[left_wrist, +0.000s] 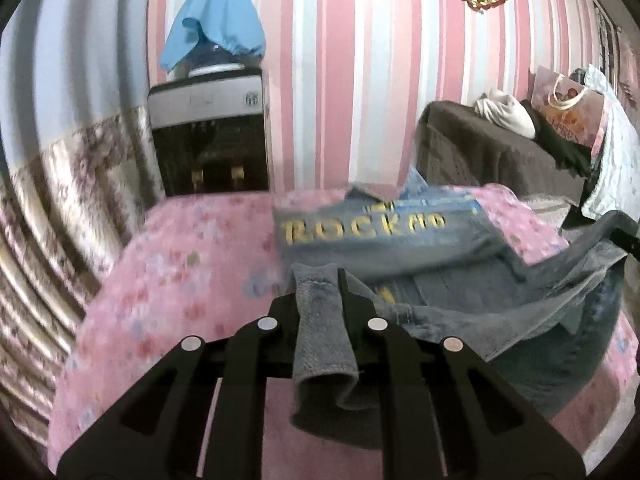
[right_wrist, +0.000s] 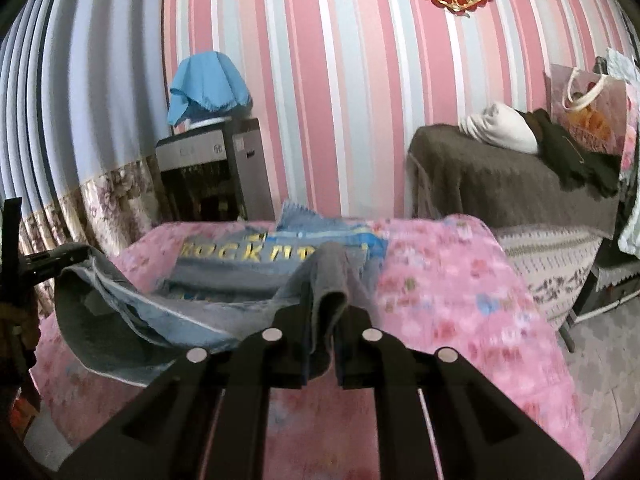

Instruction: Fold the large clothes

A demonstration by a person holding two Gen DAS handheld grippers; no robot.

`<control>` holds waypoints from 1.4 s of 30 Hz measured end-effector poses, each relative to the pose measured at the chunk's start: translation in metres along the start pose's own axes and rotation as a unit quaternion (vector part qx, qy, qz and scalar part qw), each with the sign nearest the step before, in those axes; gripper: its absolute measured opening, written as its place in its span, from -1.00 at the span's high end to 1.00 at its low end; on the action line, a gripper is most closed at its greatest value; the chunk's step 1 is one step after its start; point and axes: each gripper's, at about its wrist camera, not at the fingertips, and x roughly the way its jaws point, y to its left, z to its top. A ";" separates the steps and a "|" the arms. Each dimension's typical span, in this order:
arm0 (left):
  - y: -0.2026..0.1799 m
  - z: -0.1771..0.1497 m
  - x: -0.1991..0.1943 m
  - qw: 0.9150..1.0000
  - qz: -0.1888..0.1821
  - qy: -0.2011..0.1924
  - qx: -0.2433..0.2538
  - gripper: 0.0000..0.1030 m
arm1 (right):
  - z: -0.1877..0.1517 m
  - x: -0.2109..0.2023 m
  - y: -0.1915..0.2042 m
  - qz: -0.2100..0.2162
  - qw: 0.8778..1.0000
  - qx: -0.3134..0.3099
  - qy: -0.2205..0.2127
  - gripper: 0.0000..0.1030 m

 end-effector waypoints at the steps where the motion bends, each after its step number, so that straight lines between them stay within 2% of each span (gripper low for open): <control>1: 0.000 0.009 0.007 1.000 0.000 -0.002 0.002 0.78 | 0.007 0.006 0.000 -0.002 1.000 -0.004 -0.003 0.84; 7: 0.004 0.044 0.040 1.000 0.002 -0.002 -0.004 0.78 | 0.039 0.030 0.001 -0.009 1.000 -0.015 -0.019 0.84; 14: 0.003 0.058 0.073 0.999 0.028 0.005 -0.017 0.78 | 0.053 0.061 -0.005 -0.017 1.000 -0.012 -0.023 0.84; 20: 0.001 0.083 0.108 0.999 0.039 0.002 -0.016 0.78 | 0.079 0.108 -0.019 -0.019 1.000 -0.002 -0.020 0.84; 25: 0.007 0.129 0.167 0.998 0.055 0.003 -0.014 0.76 | 0.110 0.170 -0.039 -0.015 1.000 0.026 -0.008 0.84; 26: 0.010 0.138 0.183 0.998 0.059 0.002 -0.016 0.69 | 0.118 0.190 -0.043 -0.022 0.999 0.026 -0.003 0.83; 27: 0.014 0.147 0.200 0.998 0.060 0.000 -0.021 0.52 | 0.125 0.211 -0.047 -0.032 0.999 0.026 0.005 0.79; 28: 0.017 0.155 0.223 0.996 0.085 0.003 -0.009 0.39 | 0.131 0.243 -0.055 -0.047 0.998 0.032 0.032 0.67; 29: 0.018 0.159 0.238 0.993 0.118 -0.003 0.002 0.04 | 0.133 0.265 -0.061 -0.060 0.996 0.039 0.057 0.31; 30: 0.026 0.163 0.258 0.990 0.143 0.001 -0.001 -0.46 | 0.134 0.283 -0.068 -0.075 0.993 0.051 0.070 -0.21; 31: 0.032 0.165 0.268 0.989 0.148 0.015 -0.012 -0.58 | 0.134 0.297 -0.073 -0.094 0.990 0.064 0.080 -0.36; 32: 0.040 0.165 0.276 0.987 0.156 0.026 -0.023 -0.59 | 0.133 0.307 -0.077 -0.105 0.988 0.072 0.087 -0.39; 34: 0.046 0.161 0.277 0.985 0.169 0.032 -0.020 -0.64 | 0.132 0.307 -0.076 -0.101 0.988 0.077 0.085 -0.41; 36: 0.049 0.150 0.266 0.983 0.179 0.024 -0.015 -0.89 | 0.126 0.292 -0.069 -0.081 0.992 0.063 0.067 -0.58; 38: 0.050 0.137 0.254 0.985 0.173 0.023 -0.012 -0.94 | 0.117 0.281 -0.063 -0.073 0.995 0.039 0.064 -0.64; 42: 0.042 0.103 0.240 0.988 0.150 0.040 0.007 -0.94 | 0.086 0.278 -0.065 -0.088 0.990 -0.007 0.107 -0.64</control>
